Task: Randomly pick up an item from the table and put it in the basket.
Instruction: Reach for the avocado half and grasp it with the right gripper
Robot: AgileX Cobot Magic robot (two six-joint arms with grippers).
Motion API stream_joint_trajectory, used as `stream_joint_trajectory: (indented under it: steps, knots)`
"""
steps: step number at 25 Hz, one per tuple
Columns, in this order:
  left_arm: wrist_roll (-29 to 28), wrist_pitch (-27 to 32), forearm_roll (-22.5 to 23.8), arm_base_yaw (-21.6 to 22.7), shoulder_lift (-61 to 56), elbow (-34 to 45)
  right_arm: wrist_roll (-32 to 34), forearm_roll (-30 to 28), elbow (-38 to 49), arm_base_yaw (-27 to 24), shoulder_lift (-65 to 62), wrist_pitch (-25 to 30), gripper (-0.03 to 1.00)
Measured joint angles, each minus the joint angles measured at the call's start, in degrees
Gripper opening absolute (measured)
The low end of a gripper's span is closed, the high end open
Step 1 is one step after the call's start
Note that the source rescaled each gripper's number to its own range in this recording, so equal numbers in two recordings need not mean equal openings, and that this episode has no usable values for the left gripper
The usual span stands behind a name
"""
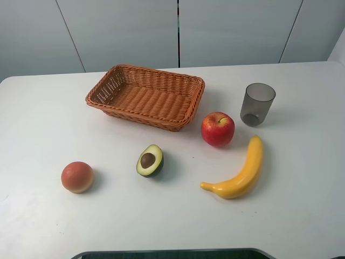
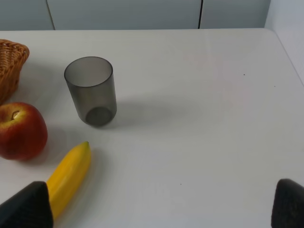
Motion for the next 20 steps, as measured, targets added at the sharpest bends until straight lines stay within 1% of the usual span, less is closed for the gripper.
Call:
stream_joint_trajectory:
  steps: [20]
  knots:
    - [-0.08, 0.00, 0.00, 0.00, 0.00, 0.00, 0.00, 0.00, 0.00, 0.00, 0.00, 0.00, 1.00]
